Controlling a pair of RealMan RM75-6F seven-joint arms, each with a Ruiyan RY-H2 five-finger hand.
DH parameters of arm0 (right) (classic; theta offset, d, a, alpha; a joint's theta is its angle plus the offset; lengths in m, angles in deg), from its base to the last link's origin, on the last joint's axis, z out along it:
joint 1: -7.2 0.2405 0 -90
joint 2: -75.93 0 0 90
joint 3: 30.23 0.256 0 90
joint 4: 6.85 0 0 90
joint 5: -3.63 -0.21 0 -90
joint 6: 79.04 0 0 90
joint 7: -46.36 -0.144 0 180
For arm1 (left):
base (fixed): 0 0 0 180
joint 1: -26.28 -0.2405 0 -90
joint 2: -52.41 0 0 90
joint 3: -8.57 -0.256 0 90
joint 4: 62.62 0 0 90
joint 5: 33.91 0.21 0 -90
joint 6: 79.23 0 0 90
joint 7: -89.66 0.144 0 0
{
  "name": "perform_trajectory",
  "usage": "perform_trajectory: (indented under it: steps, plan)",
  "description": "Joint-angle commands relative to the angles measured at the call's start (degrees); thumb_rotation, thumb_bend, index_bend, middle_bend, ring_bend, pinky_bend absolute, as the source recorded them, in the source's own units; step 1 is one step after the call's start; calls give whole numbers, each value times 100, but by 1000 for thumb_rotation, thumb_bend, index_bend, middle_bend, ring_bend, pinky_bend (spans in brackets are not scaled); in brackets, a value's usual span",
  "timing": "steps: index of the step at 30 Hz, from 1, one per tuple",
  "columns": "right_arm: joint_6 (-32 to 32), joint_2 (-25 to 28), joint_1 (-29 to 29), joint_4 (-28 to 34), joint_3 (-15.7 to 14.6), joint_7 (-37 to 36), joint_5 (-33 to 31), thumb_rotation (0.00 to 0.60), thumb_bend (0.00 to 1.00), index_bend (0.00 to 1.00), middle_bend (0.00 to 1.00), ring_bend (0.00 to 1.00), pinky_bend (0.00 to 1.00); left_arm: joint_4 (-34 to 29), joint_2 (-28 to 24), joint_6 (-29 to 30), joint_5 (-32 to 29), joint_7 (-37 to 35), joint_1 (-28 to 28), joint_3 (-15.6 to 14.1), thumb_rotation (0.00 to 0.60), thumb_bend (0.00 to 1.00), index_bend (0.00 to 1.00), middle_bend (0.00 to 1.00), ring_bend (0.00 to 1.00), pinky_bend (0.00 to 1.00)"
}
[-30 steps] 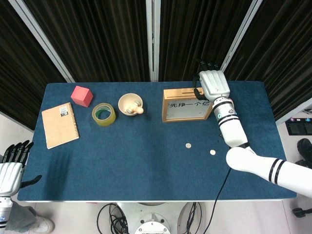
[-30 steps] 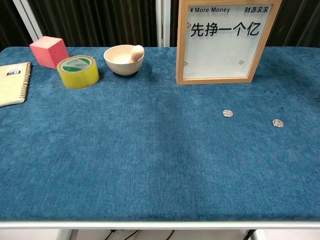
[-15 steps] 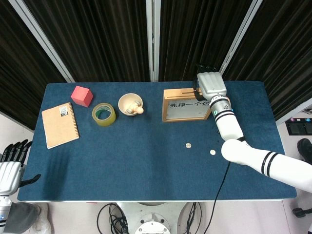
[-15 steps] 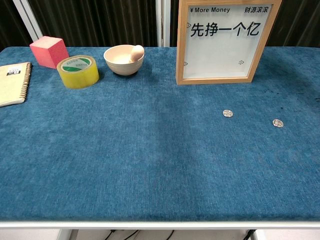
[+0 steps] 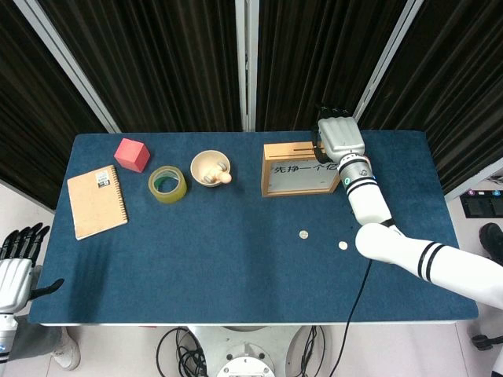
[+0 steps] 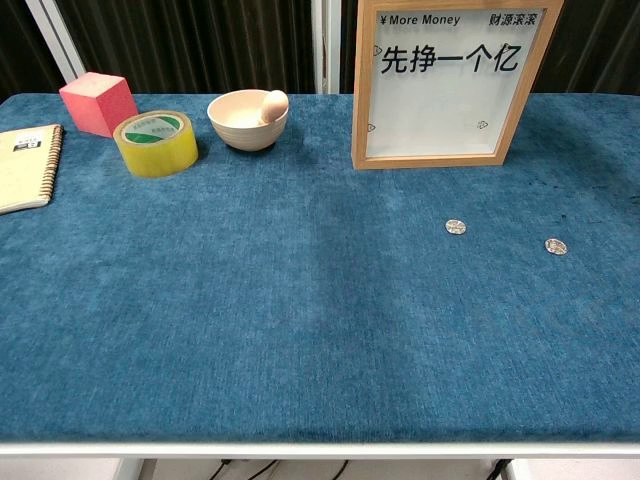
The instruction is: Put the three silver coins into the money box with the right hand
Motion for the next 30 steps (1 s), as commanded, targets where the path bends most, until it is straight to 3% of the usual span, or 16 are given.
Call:
perform_trajectory:
  steps: [1,10,13,16,19,26,30]
  plan:
    - [17,-25,23,-30,-28,-42,-6,600,457,812,29,0,0,2,-5,-3,-9,1,3,7,600,42,42,36,0,0]
    - [61,-110,73,-161,-137,-132,-40,600,456,768,20,0,0,15,-7,-42,-48,-14,11,15,600,42,42,36,0,0]
    - [60,-110,65,-174,-146,-198,25,600,451,510,3,0,0,31,-5,-44,-54,-33,11,17,600,42,42,36,0,0]
    - [51,-102,28,-173,-133,-317,182,600,442,140,0,0,0,44,-3,-55,-63,-53,18,24,600,42,42,36,0,0]
    - [101,-68,-23,-138,-113,-459,317,600,415,2,0,0,0,50,1,-69,-66,-54,30,29,600,42,42,36,0,0]
    - [139,52,-155,-20,-4,-854,679,600,374,0,0,0,0,39,13,-70,-75,-35,39,39,600,42,42,36,0,0]
    - [-209,250,-504,387,171,-1397,1726,600,372,0,0,0,0,6,-16,-30,-73,-27,25,48,600,41,42,36,0,0]
